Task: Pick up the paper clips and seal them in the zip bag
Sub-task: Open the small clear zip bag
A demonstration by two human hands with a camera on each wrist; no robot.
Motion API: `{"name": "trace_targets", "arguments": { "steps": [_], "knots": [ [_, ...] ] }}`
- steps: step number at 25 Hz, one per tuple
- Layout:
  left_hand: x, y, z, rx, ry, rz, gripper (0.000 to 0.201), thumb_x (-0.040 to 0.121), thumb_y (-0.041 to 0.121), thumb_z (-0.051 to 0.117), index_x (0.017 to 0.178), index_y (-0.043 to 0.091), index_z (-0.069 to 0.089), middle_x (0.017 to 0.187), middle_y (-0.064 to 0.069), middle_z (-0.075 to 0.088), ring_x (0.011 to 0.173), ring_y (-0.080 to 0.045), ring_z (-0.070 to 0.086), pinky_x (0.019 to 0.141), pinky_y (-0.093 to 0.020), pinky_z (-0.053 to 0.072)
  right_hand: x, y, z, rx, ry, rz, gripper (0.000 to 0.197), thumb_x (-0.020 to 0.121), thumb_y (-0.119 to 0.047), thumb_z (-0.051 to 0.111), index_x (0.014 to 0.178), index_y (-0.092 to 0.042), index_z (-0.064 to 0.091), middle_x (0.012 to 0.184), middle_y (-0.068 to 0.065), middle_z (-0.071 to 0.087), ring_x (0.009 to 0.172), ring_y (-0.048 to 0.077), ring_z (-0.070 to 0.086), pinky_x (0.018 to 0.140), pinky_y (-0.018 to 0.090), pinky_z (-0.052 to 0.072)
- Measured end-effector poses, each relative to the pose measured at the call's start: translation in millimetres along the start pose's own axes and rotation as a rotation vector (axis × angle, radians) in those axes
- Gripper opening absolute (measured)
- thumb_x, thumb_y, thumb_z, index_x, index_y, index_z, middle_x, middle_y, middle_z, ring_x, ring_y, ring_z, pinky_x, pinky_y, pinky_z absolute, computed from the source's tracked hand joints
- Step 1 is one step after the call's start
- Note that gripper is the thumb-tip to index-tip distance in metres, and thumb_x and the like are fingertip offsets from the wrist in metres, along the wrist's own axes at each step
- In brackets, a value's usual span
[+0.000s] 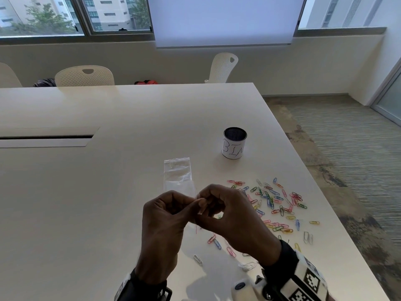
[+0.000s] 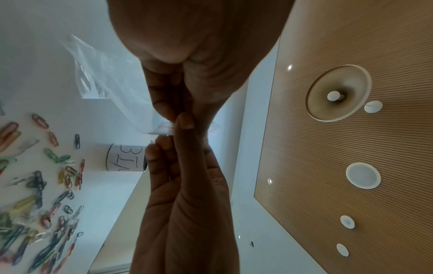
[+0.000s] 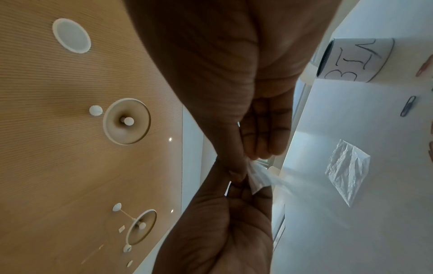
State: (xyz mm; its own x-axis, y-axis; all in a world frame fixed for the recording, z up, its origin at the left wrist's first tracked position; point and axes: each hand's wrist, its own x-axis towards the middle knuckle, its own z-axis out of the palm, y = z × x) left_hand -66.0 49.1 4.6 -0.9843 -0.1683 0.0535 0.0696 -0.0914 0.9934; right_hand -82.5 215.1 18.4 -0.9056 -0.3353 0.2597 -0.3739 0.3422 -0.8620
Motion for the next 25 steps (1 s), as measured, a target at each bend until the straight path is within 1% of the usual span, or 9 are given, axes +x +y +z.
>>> {"name": "trace_targets", "arguments": {
  "steps": [4, 8, 10, 12, 15, 17, 19, 22, 25],
  "knots": [
    [5, -2, -3, 0.011, 0.009, 0.034, 0.014, 0.07, 0.008, 0.088, 0.079, 0.0, 0.08, 0.07, -0.017, 0.077, 0.061, -0.02, 0.072, 0.062, -0.023, 0.06, 2, -1, -2, 0.098, -0.013, 0.048, 0.008, 0.09, -0.016, 0.08, 0.097, -0.014, 0.077, 0.085, -0.005, 0.08, 0.078, 0.01, 0.077, 0.077, 0.032, 0.064],
    [8, -5, -2, 0.036, 0.034, 0.057, 0.008, 0.074, 0.003, 0.088, 0.079, 0.002, 0.081, 0.07, -0.014, 0.078, 0.059, -0.016, 0.07, 0.061, -0.022, 0.058, 4, 1, -1, 0.137, 0.004, 0.106, 0.006, 0.093, -0.013, 0.075, 0.098, -0.015, 0.078, 0.085, -0.004, 0.081, 0.076, 0.015, 0.078, 0.077, 0.037, 0.066],
    [8, -7, 1, 0.052, 0.049, 0.072, 0.008, 0.076, 0.004, 0.087, 0.081, 0.004, 0.082, 0.071, -0.011, 0.079, 0.061, -0.015, 0.072, 0.062, -0.022, 0.059, 6, 4, 2, 0.163, 0.042, 0.15, 0.007, 0.094, -0.011, 0.072, 0.098, -0.015, 0.078, 0.084, 0.0, 0.081, 0.075, 0.017, 0.078, 0.076, 0.036, 0.066],
    [8, -9, 4, 0.082, 0.062, 0.075, 0.01, 0.078, 0.008, 0.086, 0.087, 0.008, 0.082, 0.076, -0.008, 0.081, 0.066, -0.017, 0.075, 0.068, -0.028, 0.062, 7, 9, 5, 0.183, 0.086, 0.175, 0.007, 0.095, -0.013, 0.072, 0.097, -0.015, 0.077, 0.083, 0.002, 0.08, 0.075, 0.018, 0.078, 0.075, 0.035, 0.066],
    [9, -12, 7, 0.103, 0.1, 0.064, 0.012, 0.08, 0.018, 0.084, 0.091, 0.013, 0.083, 0.081, -0.004, 0.083, 0.074, -0.024, 0.079, 0.079, -0.043, 0.065, 9, 13, 8, 0.214, 0.148, 0.189, 0.006, 0.094, -0.015, 0.074, 0.098, -0.017, 0.078, 0.083, 0.001, 0.08, 0.077, 0.018, 0.079, 0.077, 0.034, 0.066],
    [10, -14, 9, 0.137, 0.135, 0.073, 0.011, 0.08, 0.02, 0.083, 0.09, 0.015, 0.083, 0.081, -0.001, 0.083, 0.075, -0.024, 0.079, 0.08, -0.045, 0.066, 10, 14, 8, 0.238, 0.163, 0.195, 0.008, 0.092, -0.014, 0.076, 0.098, -0.017, 0.079, 0.085, 0.0, 0.08, 0.079, 0.018, 0.079, 0.078, 0.03, 0.066],
    [11, -15, 10, 0.217, 0.152, 0.112, 0.01, 0.082, 0.024, 0.082, 0.091, 0.018, 0.083, 0.08, 0.003, 0.083, 0.075, -0.02, 0.08, 0.078, -0.044, 0.067, 11, 15, 8, 0.225, 0.175, 0.199, 0.007, 0.091, -0.014, 0.077, 0.097, -0.016, 0.079, 0.084, 0.0, 0.08, 0.078, 0.017, 0.079, 0.077, 0.027, 0.065],
    [11, -13, 9, 0.347, 0.126, 0.191, 0.021, 0.082, 0.036, 0.077, 0.092, 0.018, 0.082, 0.077, 0.01, 0.082, 0.071, -0.01, 0.08, 0.073, -0.035, 0.067, 13, 16, 6, 0.211, 0.176, 0.216, 0.004, 0.091, -0.014, 0.077, 0.094, -0.012, 0.078, 0.081, 0.003, 0.08, 0.075, 0.016, 0.079, 0.074, 0.026, 0.065],
    [12, -12, 8, 0.418, 0.105, 0.22, 0.013, 0.085, 0.029, 0.079, 0.091, 0.018, 0.082, 0.074, 0.013, 0.081, 0.07, -0.003, 0.078, 0.069, -0.023, 0.066, 13, 16, 3, 0.321, 0.14, 0.255, 0.003, 0.09, -0.01, 0.076, 0.09, -0.007, 0.076, 0.081, 0.009, 0.08, 0.075, 0.022, 0.079, 0.072, 0.028, 0.064]
  ]
}}
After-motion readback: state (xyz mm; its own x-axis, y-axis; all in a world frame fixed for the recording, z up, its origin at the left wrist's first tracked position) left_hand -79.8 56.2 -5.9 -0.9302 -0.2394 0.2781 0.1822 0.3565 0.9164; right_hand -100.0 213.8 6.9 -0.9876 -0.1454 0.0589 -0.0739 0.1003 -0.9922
